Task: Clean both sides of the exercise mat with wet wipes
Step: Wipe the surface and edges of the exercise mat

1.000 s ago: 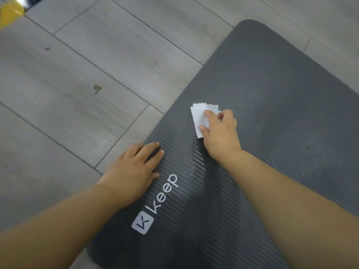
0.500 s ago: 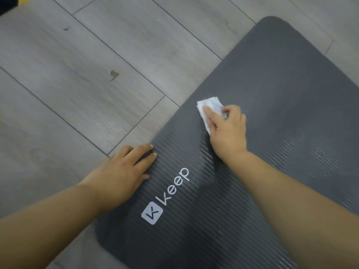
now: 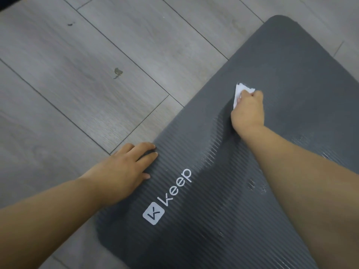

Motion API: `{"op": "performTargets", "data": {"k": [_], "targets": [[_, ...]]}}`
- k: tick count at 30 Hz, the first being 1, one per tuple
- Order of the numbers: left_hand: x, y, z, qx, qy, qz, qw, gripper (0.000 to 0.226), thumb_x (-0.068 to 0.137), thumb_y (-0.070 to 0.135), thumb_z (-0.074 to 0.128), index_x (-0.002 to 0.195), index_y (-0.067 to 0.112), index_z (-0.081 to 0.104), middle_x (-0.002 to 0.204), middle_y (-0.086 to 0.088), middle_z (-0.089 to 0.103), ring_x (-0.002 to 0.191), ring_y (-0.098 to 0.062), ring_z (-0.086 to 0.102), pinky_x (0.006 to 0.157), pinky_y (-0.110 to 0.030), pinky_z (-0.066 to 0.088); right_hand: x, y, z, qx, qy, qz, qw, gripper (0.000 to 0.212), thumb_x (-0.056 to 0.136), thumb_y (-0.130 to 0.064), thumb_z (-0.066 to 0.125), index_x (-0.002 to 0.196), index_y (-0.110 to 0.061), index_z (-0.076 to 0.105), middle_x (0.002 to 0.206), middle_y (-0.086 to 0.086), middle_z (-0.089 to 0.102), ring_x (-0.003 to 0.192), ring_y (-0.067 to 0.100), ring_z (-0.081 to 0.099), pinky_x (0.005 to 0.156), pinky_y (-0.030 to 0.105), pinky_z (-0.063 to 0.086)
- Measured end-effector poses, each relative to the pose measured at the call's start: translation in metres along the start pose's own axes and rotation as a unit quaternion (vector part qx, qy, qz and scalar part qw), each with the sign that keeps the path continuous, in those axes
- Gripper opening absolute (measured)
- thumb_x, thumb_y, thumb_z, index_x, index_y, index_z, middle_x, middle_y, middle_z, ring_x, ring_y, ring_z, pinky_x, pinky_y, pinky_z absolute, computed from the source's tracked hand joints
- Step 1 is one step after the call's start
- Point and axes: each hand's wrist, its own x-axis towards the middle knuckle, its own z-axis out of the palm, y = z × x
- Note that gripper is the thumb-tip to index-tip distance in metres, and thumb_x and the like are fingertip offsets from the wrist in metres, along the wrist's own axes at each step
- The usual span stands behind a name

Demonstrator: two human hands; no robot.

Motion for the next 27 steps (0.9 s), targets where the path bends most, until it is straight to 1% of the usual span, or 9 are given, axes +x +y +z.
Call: {"op": "performTargets", "data": {"k": [5, 8, 10, 14, 16, 19, 23, 25, 27], "targets": [[-0.012, -0.010, -0.009, 0.003, -0.009, -0.009, 1.000, 0.042, 0.087, 0.035, 0.037, 0.114, 0.011, 0.059, 0.113, -0.002, 0.050, 0.082, -0.022, 0.063, 0.061, -0.031, 0.057, -0.026, -0.050, 0.011, 0.038, -0.057, -0.121, 0.990, 0.041, 0.088, 0.000, 0.039, 0.128, -0.004, 0.043, 0.126, 0.017, 0.041, 0.110, 0.031, 0.044, 0.082, 0.028, 0.033], [-0.021, -0.017, -0.017, 0.014, -0.023, -0.045, 0.999, 0.031, 0.081, 0.024, 0.067, 0.109, 0.012, 0.062, 0.107, -0.005, 0.059, 0.081, -0.025, 0.062, 0.057, -0.033, 0.055, -0.070, -0.071, 0.028, 0.083, -0.070, -0.253, 0.961, 0.051, 0.085, 0.004, 0.041, 0.135, -0.005, 0.041, 0.125, 0.017, 0.043, 0.111, 0.032, 0.044, 0.094, 0.034, 0.039], [-0.025, -0.025, -0.022, 0.032, -0.031, -0.076, 0.996, 0.033, 0.073, 0.015, 0.076, 0.104, 0.007, 0.067, 0.104, -0.010, 0.062, 0.081, -0.031, 0.062, 0.059, -0.038, 0.055, -0.103, -0.074, 0.039, 0.088, -0.078, -0.289, 0.950, 0.054, 0.081, 0.008, 0.049, 0.134, -0.002, 0.044, 0.111, 0.017, 0.050, 0.097, 0.032, 0.050, 0.080, 0.037, 0.047], [-0.039, -0.042, -0.027, 0.071, -0.056, -0.103, 0.991, 0.034, 0.081, 0.012, 0.062, 0.112, 0.001, 0.064, 0.114, -0.017, 0.059, 0.088, -0.041, 0.058, 0.066, -0.050, 0.056, -0.173, -0.070, 0.048, 0.098, -0.069, -0.307, 0.944, 0.036, 0.073, 0.000, 0.068, 0.107, -0.009, 0.060, 0.085, 0.006, 0.058, 0.068, 0.020, 0.060, 0.057, 0.019, 0.035], [-0.042, -0.042, -0.031, 0.070, -0.071, -0.119, 0.988, 0.042, 0.086, 0.010, 0.060, 0.127, 0.004, 0.056, 0.129, -0.015, 0.051, 0.104, -0.041, 0.052, 0.080, -0.051, 0.052, -0.203, -0.067, 0.056, 0.114, -0.073, -0.377, 0.916, 0.042, 0.068, -0.001, 0.070, 0.110, -0.004, 0.060, 0.087, 0.005, 0.052, 0.066, 0.020, 0.057, 0.054, 0.020, 0.038], [-0.044, -0.031, -0.032, 0.049, -0.120, -0.156, 0.979, 0.054, 0.094, 0.013, 0.050, 0.145, 0.013, 0.033, 0.150, -0.006, 0.025, 0.128, -0.033, 0.028, 0.102, -0.044, 0.037, -0.243, -0.065, 0.064, 0.123, -0.141, -0.485, 0.854, 0.045, 0.079, -0.003, 0.042, 0.121, 0.007, 0.056, 0.091, 0.010, 0.048, 0.069, 0.025, 0.052, 0.054, 0.030, 0.046], [-0.043, -0.021, -0.035, 0.060, -0.158, -0.170, 0.971, 0.055, 0.096, 0.013, 0.045, 0.147, 0.016, 0.026, 0.152, -0.003, 0.014, 0.130, -0.030, 0.021, 0.103, -0.038, 0.034, -0.263, -0.065, 0.052, 0.093, -0.272, -0.538, 0.793, 0.045, 0.093, -0.010, 0.025, 0.125, 0.002, 0.054, 0.095, 0.015, 0.057, 0.077, 0.027, 0.051, 0.065, 0.033, 0.038], [-0.042, -0.020, -0.036, 0.062, -0.160, -0.178, 0.969, 0.053, 0.097, 0.014, 0.044, 0.146, 0.015, 0.028, 0.151, -0.004, 0.016, 0.130, -0.030, 0.023, 0.103, -0.039, 0.034, -0.252, -0.062, 0.039, 0.102, -0.272, -0.530, 0.797, 0.031, 0.097, -0.012, 0.035, 0.113, -0.001, 0.060, 0.091, 0.015, 0.058, 0.079, 0.029, 0.052, 0.069, 0.029, 0.030], [-0.038, -0.017, -0.037, 0.057, -0.154, -0.181, 0.970, 0.048, 0.098, 0.018, 0.043, 0.144, 0.013, 0.031, 0.149, -0.006, 0.019, 0.128, -0.031, 0.025, 0.104, -0.041, 0.035, -0.224, -0.054, 0.025, 0.143, -0.260, -0.465, 0.834, 0.019, 0.099, -0.020, 0.045, 0.086, -0.016, 0.058, 0.082, 0.004, 0.053, 0.076, 0.023, 0.049, 0.068, 0.026, 0.027]]}}
